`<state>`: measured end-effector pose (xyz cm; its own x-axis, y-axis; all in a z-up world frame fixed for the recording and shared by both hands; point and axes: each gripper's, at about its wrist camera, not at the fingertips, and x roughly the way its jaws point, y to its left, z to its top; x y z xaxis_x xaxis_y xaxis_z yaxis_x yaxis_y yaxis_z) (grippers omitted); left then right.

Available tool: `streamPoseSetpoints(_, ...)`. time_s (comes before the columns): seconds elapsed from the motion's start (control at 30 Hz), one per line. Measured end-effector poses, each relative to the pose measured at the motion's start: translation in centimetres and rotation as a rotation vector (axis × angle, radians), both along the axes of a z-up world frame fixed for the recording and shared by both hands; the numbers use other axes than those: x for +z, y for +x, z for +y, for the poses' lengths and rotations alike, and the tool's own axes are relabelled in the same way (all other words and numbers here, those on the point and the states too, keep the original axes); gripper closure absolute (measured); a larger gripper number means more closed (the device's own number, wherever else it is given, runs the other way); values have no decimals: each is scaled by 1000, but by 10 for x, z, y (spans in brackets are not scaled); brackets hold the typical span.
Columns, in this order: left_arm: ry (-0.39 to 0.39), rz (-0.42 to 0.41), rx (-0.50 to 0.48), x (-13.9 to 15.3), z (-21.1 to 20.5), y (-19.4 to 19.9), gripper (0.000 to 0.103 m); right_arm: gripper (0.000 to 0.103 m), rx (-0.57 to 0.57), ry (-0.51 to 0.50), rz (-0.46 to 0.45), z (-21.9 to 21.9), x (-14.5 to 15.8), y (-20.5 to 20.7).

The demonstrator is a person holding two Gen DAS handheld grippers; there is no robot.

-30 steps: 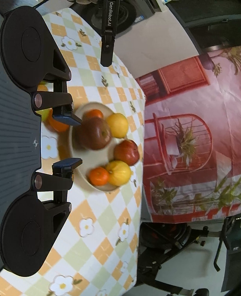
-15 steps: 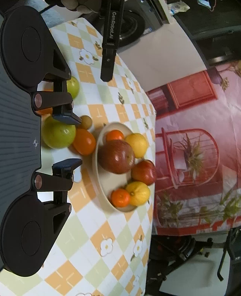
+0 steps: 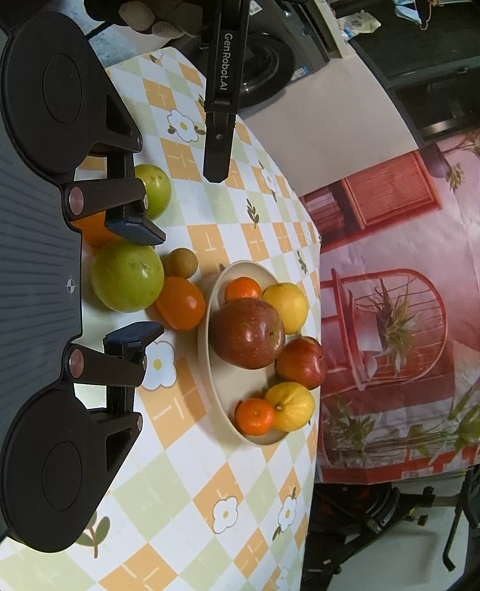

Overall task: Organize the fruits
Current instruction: 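Move the left tool back to a green fruit in the pile, then close the left tool around the green fruit and lift it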

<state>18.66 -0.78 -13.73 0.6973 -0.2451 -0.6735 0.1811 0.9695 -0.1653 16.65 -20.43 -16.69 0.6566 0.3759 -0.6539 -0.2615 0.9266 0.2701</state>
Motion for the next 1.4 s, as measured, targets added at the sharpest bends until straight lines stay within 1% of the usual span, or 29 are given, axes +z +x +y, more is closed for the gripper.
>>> streamPoseSetpoints(0.13, 1, 1, -1, 0, 0, 0, 61, 58, 18, -9, 13, 4, -2, -1)
streamPoseSetpoints(0.37, 1, 7, 2, -2, 1, -1, 61, 58, 3, 4, 40, 0, -9, 2)
streamPoseSetpoints(0.6, -1, 7, -4, -2, 0, -2, 61, 59, 13, -14, 24, -1, -8, 0)
streamPoseSetpoints(0.73, -8, 12, -6, -3, 0, -3, 61, 59, -37, -20, -13, -14, -6, -1)
streamPoseSetpoints(0.87, -15, 22, -14, -4, -1, -3, 61, 59, -129, -25, -34, -36, -10, -1)
streamPoseSetpoints(1.0, -19, 28, -29, -5, -4, -3, 60, 60, -193, 28, -39, -54, -17, -3)
streamPoseSetpoints(1.1, -20, 31, -40, -6, -5, -4, 56, 59, -194, 26, -50, -57, -19, -5)
streamPoseSetpoints(1.13, -19, 31, -42, -6, -6, -4, 51, 59, -191, 21, -55, -56, -20, -6)
streamPoseSetpoints(1.23, -23, 32, -52, -7, -7, -5, 50, 59, -187, 15, -71, -54, -20, -8)
streamPoseSetpoints(1.4, -30, 45, -82, -10, -12, -6, 50, 59, -190, 44, -71, -58, -21, -11)
